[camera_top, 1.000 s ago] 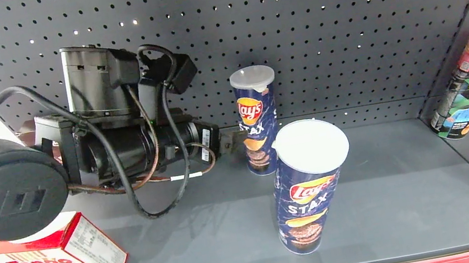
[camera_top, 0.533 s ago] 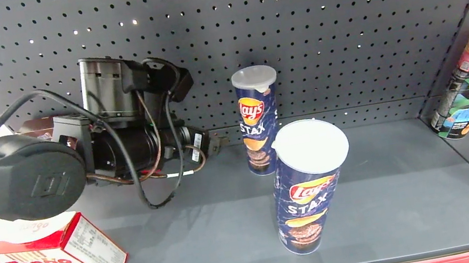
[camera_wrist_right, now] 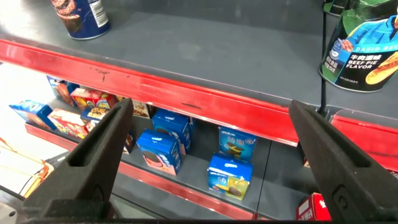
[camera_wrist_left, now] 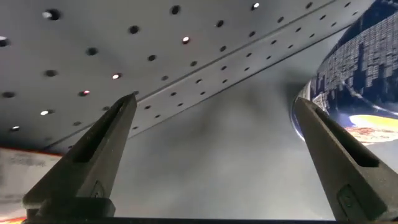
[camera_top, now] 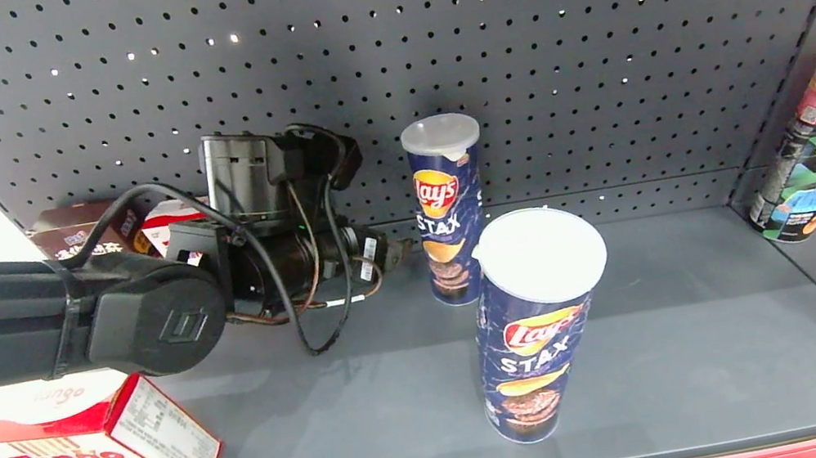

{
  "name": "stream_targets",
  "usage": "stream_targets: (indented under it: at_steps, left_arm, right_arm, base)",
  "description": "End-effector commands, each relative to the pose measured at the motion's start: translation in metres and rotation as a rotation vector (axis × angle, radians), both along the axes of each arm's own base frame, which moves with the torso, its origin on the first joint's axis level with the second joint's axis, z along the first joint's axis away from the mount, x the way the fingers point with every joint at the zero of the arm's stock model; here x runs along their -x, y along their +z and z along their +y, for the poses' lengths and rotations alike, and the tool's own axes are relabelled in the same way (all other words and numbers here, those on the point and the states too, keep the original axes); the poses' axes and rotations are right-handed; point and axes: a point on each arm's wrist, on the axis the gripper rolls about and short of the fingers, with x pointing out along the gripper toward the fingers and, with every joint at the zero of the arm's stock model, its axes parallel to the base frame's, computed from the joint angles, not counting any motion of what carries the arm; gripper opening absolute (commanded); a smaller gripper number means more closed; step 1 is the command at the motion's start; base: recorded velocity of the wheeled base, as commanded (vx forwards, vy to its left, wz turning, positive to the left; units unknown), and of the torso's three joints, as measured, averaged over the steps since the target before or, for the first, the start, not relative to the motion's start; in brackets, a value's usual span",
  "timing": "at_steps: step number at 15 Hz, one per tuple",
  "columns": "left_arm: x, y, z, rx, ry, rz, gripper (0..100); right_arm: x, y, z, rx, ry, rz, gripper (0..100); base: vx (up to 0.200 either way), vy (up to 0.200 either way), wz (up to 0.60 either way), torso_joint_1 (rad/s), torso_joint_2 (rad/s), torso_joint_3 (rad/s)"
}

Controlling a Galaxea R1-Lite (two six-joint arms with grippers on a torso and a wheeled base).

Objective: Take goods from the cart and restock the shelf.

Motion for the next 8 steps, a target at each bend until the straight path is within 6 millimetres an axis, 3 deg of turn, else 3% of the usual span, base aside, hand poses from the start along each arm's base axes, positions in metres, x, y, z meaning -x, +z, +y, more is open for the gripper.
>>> stream_targets:
  at_steps: [1,8]
  left_arm:
    - [-0.0014,-0.0036,-0.0016,-0.003,-0.001,0.009,100]
    - [0.0024,-0.0060,-0.0044,0.039,-0.030,0.035,100]
  right_arm:
    - [-0.0001,0.0001,0.0000,0.001,0.000,0.001,100]
    - [-0.0001,0.0001,0.0000,0.001,0.000,0.001,100]
  base:
    - [0.000,0.000,0.00,0.000,0.00,0.000]
    - [0.000,0.000,0.00,0.000,0.00,0.000]
